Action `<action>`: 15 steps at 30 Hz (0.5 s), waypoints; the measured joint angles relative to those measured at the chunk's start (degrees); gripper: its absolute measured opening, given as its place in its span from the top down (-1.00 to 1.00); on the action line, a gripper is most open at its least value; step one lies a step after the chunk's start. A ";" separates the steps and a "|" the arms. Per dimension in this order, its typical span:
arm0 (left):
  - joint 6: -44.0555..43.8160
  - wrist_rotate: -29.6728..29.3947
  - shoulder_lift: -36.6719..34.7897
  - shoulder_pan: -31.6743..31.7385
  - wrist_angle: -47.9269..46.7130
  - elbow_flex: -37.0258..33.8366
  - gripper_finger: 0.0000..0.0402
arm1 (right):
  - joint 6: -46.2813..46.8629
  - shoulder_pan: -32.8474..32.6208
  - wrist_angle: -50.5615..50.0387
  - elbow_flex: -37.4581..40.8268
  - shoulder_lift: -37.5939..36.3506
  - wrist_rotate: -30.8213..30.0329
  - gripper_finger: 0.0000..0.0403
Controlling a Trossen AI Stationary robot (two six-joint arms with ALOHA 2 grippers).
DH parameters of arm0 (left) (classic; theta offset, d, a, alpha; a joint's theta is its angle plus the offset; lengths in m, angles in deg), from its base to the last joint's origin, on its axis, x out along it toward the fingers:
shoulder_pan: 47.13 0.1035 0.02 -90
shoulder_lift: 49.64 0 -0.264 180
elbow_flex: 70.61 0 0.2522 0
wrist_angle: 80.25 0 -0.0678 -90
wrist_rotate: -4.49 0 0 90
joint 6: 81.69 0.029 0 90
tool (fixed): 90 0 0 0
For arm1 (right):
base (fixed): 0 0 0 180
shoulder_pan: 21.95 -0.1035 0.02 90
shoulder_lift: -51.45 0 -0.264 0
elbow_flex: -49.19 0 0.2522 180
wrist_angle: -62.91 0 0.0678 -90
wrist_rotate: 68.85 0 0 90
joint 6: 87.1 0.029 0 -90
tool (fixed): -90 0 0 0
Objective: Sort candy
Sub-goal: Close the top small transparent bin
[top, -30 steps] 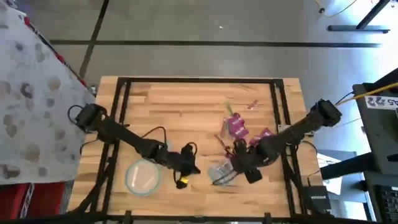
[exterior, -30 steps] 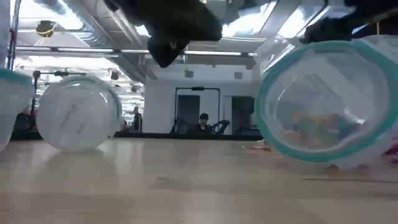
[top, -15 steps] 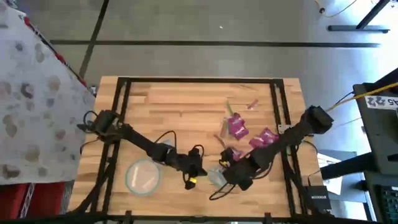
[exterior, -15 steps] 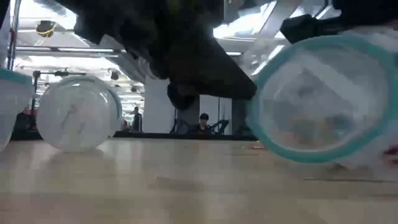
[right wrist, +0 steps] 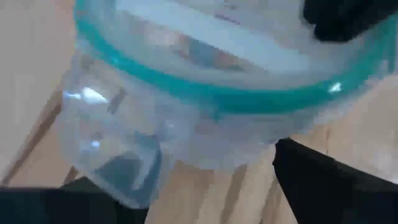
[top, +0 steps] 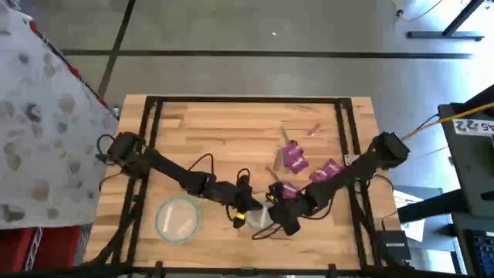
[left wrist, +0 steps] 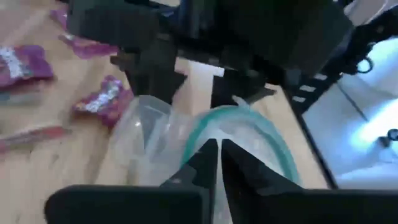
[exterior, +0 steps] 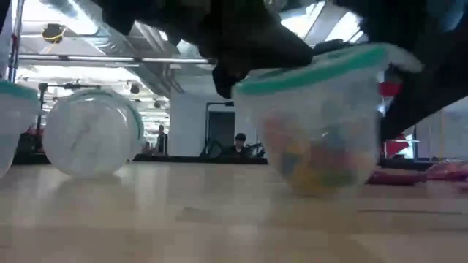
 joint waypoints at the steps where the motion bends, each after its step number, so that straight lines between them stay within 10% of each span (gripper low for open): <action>1: -0.33 -0.05 -0.05 0.03 -1.11 0.04 0.97 | 1.05 0.42 0.87 0.23 0.00 0.05 -0.37; 15: -1.66 -1.69 0.02 0.79 -5.29 -0.02 0.97 | 14.09 2.67 -14.38 0.98 -2.94 -2.21 -0.36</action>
